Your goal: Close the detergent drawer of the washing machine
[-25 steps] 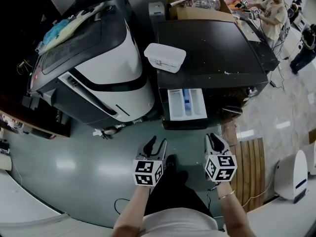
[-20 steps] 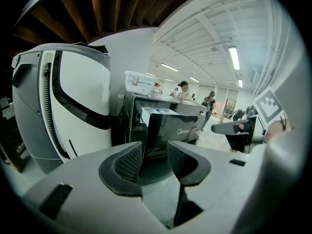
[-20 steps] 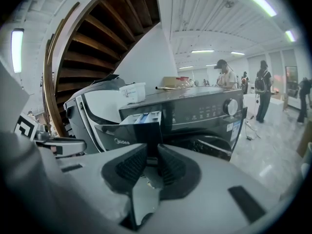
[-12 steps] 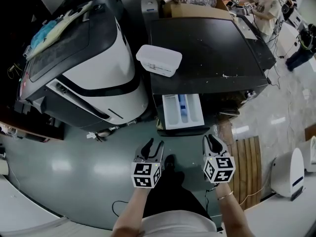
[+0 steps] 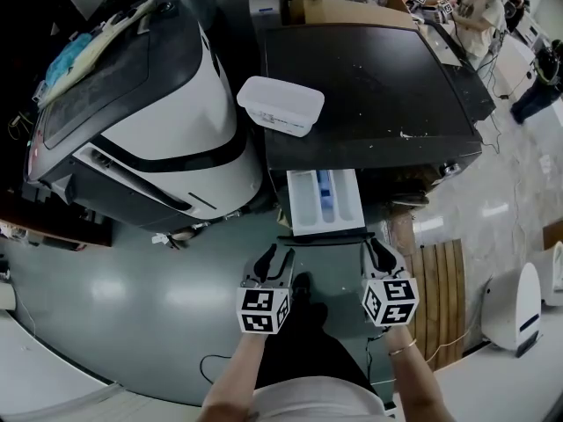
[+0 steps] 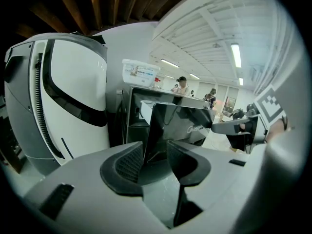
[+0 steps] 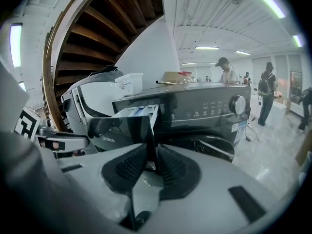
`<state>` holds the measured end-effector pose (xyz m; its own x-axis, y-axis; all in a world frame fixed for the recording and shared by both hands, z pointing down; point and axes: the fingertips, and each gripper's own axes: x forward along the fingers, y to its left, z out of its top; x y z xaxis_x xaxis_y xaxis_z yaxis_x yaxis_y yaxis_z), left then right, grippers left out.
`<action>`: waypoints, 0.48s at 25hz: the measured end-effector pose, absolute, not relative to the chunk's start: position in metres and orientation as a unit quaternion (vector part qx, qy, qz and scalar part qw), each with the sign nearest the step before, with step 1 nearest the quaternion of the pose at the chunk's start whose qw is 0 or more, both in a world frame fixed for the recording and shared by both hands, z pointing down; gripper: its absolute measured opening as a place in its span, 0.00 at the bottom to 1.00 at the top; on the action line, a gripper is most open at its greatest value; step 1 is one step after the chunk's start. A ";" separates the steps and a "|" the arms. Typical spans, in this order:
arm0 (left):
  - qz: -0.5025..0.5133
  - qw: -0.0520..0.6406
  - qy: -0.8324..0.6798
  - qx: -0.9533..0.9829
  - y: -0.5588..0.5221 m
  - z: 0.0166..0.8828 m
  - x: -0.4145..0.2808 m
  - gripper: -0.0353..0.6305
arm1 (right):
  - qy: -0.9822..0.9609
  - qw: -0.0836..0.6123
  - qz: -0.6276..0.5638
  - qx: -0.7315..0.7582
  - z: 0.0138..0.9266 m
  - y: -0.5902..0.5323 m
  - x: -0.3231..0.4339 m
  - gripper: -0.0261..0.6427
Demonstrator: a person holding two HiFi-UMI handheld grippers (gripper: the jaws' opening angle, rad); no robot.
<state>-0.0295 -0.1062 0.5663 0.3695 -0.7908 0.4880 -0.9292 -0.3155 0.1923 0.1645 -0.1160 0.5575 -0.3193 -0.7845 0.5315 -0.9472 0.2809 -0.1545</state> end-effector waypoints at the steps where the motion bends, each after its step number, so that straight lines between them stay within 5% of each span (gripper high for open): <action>1: 0.154 0.225 -0.541 0.796 -0.107 0.567 -0.029 0.27 | -0.782 0.181 0.225 0.553 0.558 -0.117 0.164 0.12; 12: 0.156 0.223 -0.541 0.796 -0.116 0.568 -0.024 0.24 | -0.793 0.188 0.211 0.539 0.559 -0.118 0.161 0.12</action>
